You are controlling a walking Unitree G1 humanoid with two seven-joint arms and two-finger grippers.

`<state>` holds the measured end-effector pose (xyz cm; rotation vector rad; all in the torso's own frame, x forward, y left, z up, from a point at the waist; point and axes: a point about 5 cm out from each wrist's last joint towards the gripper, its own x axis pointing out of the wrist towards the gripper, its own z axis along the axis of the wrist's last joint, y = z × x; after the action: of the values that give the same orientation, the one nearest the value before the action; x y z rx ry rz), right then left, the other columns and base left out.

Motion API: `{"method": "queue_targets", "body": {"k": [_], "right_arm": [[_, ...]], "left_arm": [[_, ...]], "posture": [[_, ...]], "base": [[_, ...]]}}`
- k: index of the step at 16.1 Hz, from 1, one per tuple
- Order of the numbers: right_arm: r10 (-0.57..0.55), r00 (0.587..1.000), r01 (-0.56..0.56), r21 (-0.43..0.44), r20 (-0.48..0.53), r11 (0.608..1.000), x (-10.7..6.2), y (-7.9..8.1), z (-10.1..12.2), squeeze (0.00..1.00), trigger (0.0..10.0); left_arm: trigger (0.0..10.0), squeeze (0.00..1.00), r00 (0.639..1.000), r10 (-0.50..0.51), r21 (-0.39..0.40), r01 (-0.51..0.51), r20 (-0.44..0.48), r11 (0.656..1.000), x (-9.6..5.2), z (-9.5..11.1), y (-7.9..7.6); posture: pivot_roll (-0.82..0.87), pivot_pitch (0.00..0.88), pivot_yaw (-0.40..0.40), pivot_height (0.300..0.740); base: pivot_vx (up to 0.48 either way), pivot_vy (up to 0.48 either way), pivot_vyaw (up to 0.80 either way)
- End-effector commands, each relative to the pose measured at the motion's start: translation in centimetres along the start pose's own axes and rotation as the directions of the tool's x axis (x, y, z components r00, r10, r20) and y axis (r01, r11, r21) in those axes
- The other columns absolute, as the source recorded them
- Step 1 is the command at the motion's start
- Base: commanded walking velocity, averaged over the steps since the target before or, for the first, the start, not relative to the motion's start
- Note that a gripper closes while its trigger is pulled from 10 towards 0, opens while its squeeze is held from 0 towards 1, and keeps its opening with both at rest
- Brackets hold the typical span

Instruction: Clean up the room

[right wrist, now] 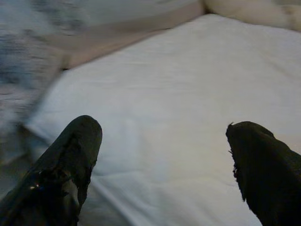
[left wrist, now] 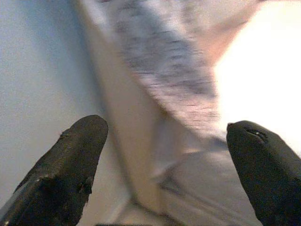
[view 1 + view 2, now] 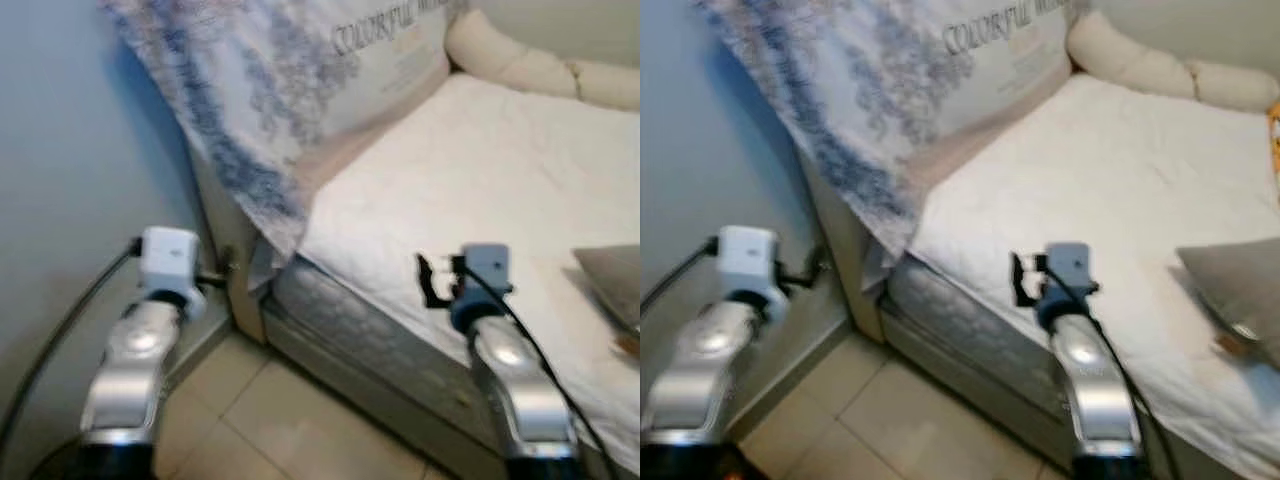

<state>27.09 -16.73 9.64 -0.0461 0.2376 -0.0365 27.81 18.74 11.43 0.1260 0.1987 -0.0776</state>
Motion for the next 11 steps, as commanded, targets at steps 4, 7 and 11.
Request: {"method": "queue_targets", "body": {"k": [4,7,11], "right_arm": [[-0.005,1.0,0.005,0.004,0.011,1.0,0.16,0.22,0.31,0.0,10.0],[-0.008,1.0,0.008,0.013,-0.001,1.0,0.32,0.21,0.19,0.0,10.0],[-0.023,1.0,0.023,0.018,-0.005,1.0,0.4,0.04,0.1,0.0,10.0]], "left_arm": [[10.0,0.0,1.0,0.017,0.02,-0.017,0.017,1.0,0.0,0.44,0.64],[10.0,0.0,1.0,0.018,0.001,-0.018,0.023,1.0,0.08,0.53,0.62],[10.0,0.0,0.999,0.019,-0.001,-0.019,0.031,1.0,0.08,0.67,0.6]], "posture": [[-0.08,0.0,0.007,0.74],[-0.08,0.0,0.007,0.74],[-0.08,0.0,0.007,0.74]], "base": [[0.0,-0.128,0.0],[0.0,0.0,-0.8],[0.0,0.0,-0.8]]}}
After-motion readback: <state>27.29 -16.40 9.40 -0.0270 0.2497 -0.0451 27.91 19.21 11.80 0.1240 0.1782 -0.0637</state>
